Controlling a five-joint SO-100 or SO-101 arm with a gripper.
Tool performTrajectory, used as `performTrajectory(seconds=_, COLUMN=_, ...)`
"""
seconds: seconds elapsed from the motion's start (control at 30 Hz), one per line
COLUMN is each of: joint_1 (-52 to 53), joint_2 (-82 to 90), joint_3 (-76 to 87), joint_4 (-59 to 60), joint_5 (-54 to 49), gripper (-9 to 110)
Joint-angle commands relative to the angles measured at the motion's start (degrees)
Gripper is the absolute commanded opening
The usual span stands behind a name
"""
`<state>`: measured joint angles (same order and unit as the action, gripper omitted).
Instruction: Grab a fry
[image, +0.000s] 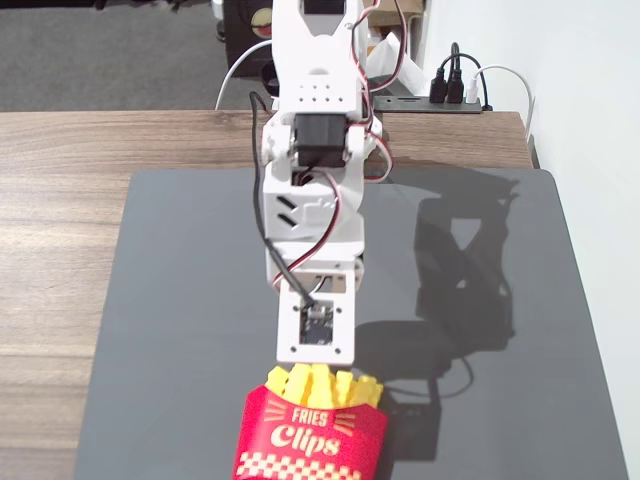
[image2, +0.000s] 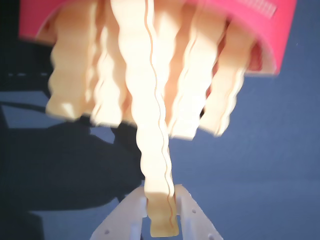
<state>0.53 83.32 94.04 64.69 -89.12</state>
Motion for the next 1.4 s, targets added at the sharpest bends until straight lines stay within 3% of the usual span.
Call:
performTrajectory(seconds=0.0, joint_1=-0.35, joint_2=6.42, joint_3=2.99, joint_4=-0.79, joint_5=0.62, gripper=2)
performTrajectory(seconds=0.57, joint_1=0.88, joint_2=29.97, joint_3=27.25, joint_4=0.88, joint_5=2.99, gripper=2)
performTrajectory(seconds=0.83, joint_1=3.34, joint_2=37.97, joint_3=24.35, joint_4=10.37, joint_5=1.76, gripper=2)
performTrajectory(seconds=1.17, joint_1=-0.09, joint_2=38.23, joint_3=8.35, joint_4=24.35, joint_5=0.09, gripper=2)
performTrajectory(seconds=1.37, joint_1=-1.41, joint_2=37.44, joint_3=4.31, joint_4=26.46, joint_5=-0.97, gripper=2)
